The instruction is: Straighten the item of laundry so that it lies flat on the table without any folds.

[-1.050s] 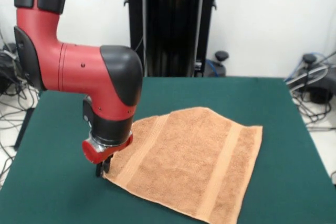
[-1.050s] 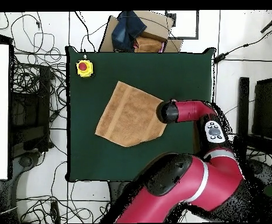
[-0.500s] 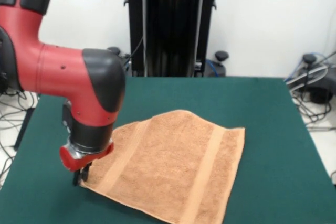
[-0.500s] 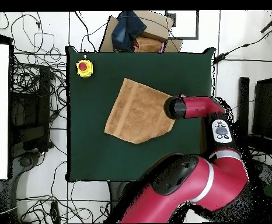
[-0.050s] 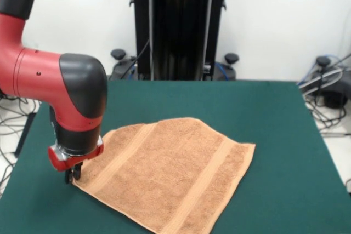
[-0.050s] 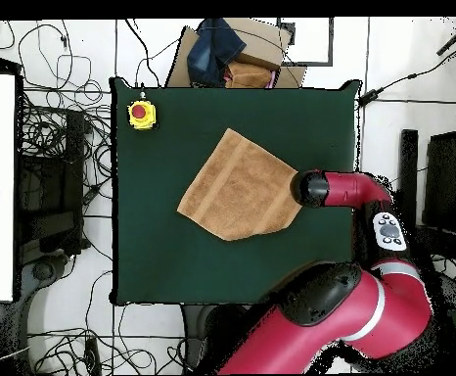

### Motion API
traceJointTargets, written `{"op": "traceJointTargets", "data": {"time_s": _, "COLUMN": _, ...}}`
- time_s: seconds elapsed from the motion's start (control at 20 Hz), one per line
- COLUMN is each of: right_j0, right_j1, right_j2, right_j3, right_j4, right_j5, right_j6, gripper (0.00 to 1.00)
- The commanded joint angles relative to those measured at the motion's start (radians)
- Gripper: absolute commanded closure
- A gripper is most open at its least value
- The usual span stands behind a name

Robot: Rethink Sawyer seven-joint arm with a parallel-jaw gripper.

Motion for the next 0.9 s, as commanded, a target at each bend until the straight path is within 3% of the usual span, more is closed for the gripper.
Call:
{"op": "traceJointTargets", "data": {"time_s": 0.05, "right_j0": -0.002, "right_j1": 0.044, "right_j2": 0.044, "right_j3": 0.086, "right_j4": -0.007, "right_j5": -0.031, "right_j6": 0.03, "gripper": 1.0}}
{"op": "traceJointTargets", "data": {"time_s": 0.9, "right_j0": 0.058, "right_j1": 0.067, "right_j2": -0.039, "right_j3": 0.065, "right_j4": -0.029, "right_j5": -0.136, "right_j6": 0.173, "gripper": 1.0}}
